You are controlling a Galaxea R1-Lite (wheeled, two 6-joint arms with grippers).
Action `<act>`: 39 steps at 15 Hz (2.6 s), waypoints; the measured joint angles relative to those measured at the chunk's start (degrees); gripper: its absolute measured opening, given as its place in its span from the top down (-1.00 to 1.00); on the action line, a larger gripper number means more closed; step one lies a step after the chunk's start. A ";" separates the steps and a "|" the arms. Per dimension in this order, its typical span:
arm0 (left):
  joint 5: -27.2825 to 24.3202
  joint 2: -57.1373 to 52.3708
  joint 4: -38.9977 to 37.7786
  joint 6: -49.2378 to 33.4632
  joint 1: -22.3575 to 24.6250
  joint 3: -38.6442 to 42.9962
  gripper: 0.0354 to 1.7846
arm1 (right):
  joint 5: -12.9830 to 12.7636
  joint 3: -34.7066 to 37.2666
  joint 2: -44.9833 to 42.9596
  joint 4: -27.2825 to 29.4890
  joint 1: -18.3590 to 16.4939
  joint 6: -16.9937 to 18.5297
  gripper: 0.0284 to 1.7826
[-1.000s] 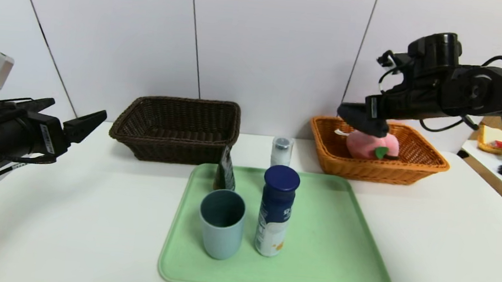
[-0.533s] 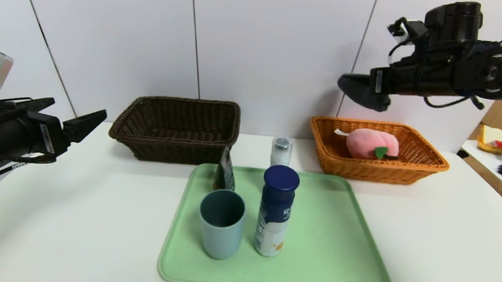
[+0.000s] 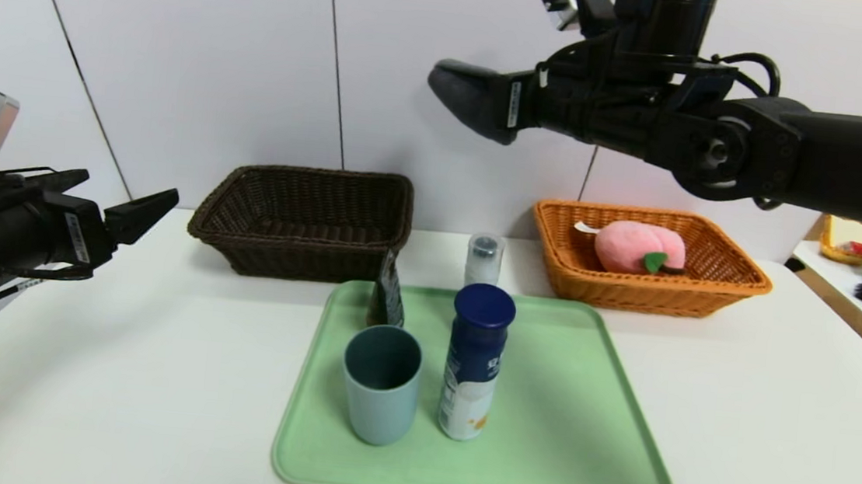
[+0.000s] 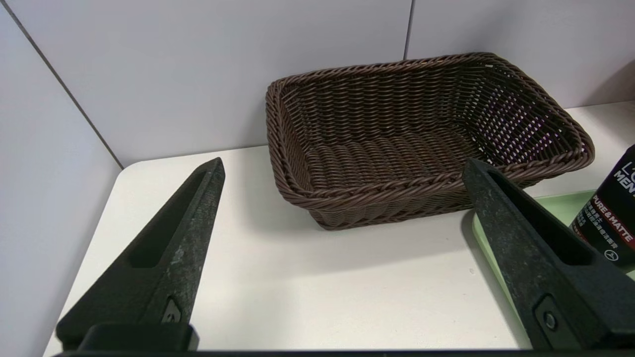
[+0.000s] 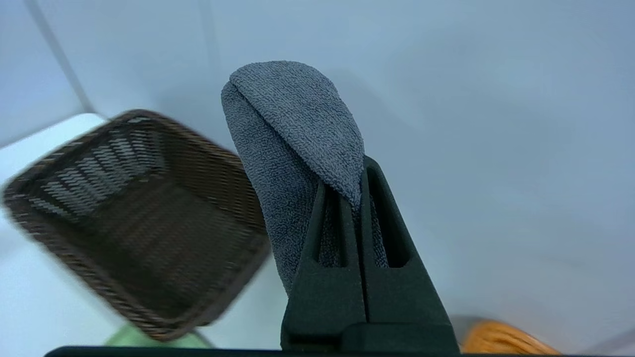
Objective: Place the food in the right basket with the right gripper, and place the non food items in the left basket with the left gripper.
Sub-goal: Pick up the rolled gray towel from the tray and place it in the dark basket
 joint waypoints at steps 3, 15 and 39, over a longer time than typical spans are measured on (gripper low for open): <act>-0.05 0.11 0.01 0.05 0.07 0.16 -0.89 | -0.07 3.10 0.85 -3.25 4.71 -0.24 0.97; -0.09 0.05 -1.04 -0.85 0.07 1.43 -0.89 | -1.45 4.89 9.11 -13.41 12.09 -5.07 0.97; 0.00 -0.35 -1.29 -0.83 0.13 1.76 -0.89 | -7.59 -1.34 14.29 -12.76 12.02 -8.68 -0.77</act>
